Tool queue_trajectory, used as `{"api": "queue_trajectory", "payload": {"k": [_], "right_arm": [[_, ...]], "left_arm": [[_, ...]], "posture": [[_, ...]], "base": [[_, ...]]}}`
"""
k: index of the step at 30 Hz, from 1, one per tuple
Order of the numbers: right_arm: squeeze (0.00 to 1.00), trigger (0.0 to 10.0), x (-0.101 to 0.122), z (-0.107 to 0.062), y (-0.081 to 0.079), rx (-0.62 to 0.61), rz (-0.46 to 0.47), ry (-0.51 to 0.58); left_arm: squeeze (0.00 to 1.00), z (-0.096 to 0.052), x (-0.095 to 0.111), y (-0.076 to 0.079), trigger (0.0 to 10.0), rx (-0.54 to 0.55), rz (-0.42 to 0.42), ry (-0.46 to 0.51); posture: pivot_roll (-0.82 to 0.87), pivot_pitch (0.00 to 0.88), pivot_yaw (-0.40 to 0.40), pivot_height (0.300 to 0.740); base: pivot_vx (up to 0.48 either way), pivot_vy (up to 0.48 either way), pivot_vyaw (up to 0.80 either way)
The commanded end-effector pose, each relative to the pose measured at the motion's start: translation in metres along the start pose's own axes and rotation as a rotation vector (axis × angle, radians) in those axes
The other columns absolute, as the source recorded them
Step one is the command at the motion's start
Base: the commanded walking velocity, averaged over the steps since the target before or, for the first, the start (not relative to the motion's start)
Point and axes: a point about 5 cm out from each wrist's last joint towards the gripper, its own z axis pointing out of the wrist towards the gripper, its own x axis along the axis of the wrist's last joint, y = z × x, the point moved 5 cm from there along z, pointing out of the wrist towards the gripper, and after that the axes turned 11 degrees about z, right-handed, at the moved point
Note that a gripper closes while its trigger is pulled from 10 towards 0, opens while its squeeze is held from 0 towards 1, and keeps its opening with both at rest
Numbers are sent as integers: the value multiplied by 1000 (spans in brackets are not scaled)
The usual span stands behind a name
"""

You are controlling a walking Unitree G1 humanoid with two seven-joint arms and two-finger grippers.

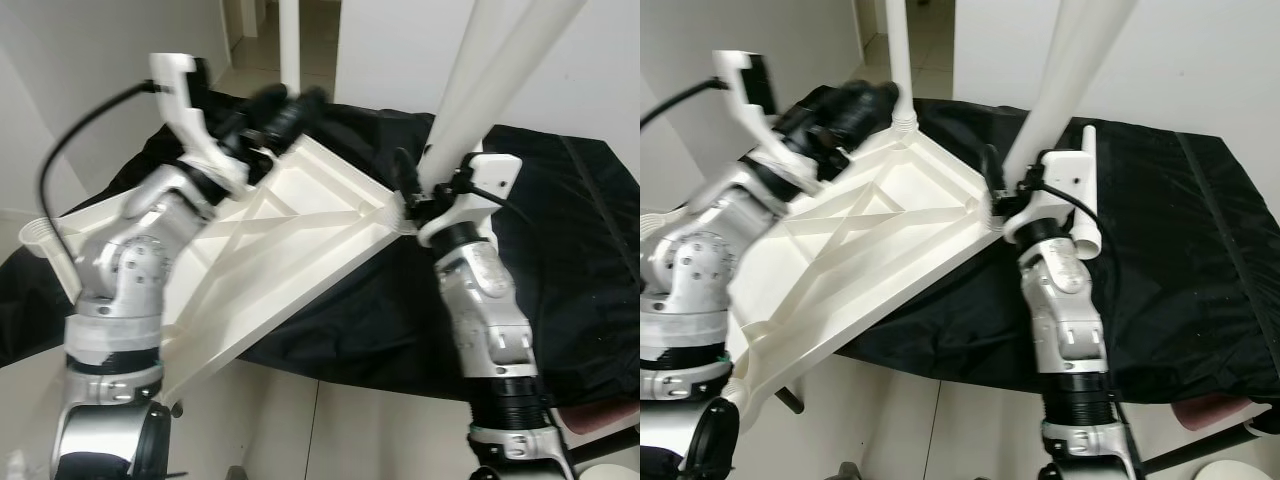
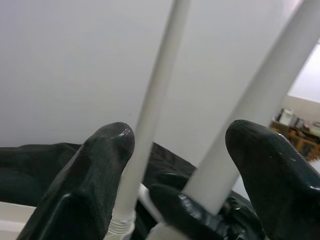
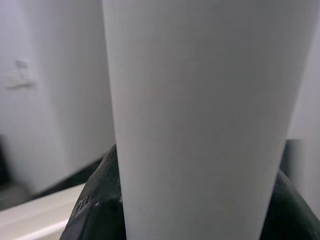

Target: Building children table

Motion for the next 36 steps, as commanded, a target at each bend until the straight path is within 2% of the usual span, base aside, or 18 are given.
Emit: {"api": "queue_trajectory", "payload": {"k": [1, 2, 3, 4, 5, 8, 9, 13, 15, 19, 20, 21, 22, 24, 28, 29, 33, 36], "right_arm": [[0, 10000, 11, 2, 3, -6, 13, 39], [0, 10000, 11, 2, 3, -6, 13, 39], [0, 10000, 13, 1, 4, -7, 27, 49], [0, 10000, 16, -2, 2, 17, 26, 56], [0, 10000, 16, -2, 2, 17, 26, 56], [0, 10000, 21, -14, -2, 82, -4, 67], [0, 10000, 21, -14, -2, 82, -4, 67], [0, 10000, 30, -28, 6, 77, -18, 107], [0, 10000, 31, -36, 14, 28, -60, 120], [0, 10000, 30, -39, 19, 0, -68, 118], [0, 10000, 28, -41, 22, -20, -81, 113], [0, 10000, 28, -41, 22, -20, -81, 113], [0, 10000, 27, -43, 26, -38, -96, 109], [0, 10000, 27, -44, 28, -42, -103, 104], [0, 10000, 27, -44, 29, -41, -114, 100], [0, 10000, 28, -44, 31, -42, -133, 100], [0, 10000, 32, -45, 37, -58, -152, 107], [0, 10000, 34, -47, 39, -64, -157, 106]], "left_arm": [[0, -4, 8, 22, 10000, -214, 32, 31], [0, -4, 8, 22, 10000, -214, 32, 31], [0, -3, 4, 14, 10000, -177, 52, 7], [0, -4, -4, -1, 10000, -107, 113, -42], [0, -4, -4, -1, 10000, -107, 113, -42], [0, -13, -20, -40, 10000, 80, 262, -158], [0, -13, -20, -40, 10000, 80, 262, -158], [0, -32, -25, -67, 10000, 190, 308, -231], [0, -43, -30, -68, 10000, 177, 413, -268], [0, -51, -40, -64, 10000, 133, 471, -318], [0, -57, -47, -58, 10000, 76, 525, -344], [0, -57, -47, -58, 10000, 76, 525, -344], [0, -66, -61, -45, 10000, -56, 583, -399], [0, -74, -72, -39, 10000, -127, 597, -455], [0, -84, -85, -37, 10000, -186, 628, -527], [0, -93, -94, -46, 10000, -175, 653, -593], [0, -108, -103, -67, 10000, -122, 717, -697], [0, -112, -103, -71, 10000, -104, 685, -702]], "posture": [[-3, 42, -13, 740], [-3, 42, -13, 740], [-3, 40, -9, 740], [-3, 40, -9, 740], [-3, 40, -9, 740], [-4, 36, 2, 740], [-4, 36, 2, 740], [-5, 30, 12, 740], [-7, 24, 15, 740], [-6, 26, 14, 740], [-4, 25, 12, 740], [-4, 25, 12, 740], [-3, 23, 13, 740], [-4, 22, 13, 740], [-7, 21, 13, 740], [-18, 17, 20, 740], [-21, 15, 15, 740], [-25, 16, 14, 740]], "base": [[0, 0, 0], [0, 0, 0], [0, 0, 0], [0, 0, 0], [0, 0, 0], [0, 0, 0], [0, 0, 0], [0, 0, 0], [0, 0, 0], [0, 0, 0], [0, 0, 0], [0, 0, 0], [0, 0, 0], [0, 0, 0], [0, 0, 0], [0, 0, 0], [0, 0, 0], [0, 0, 0]]}}
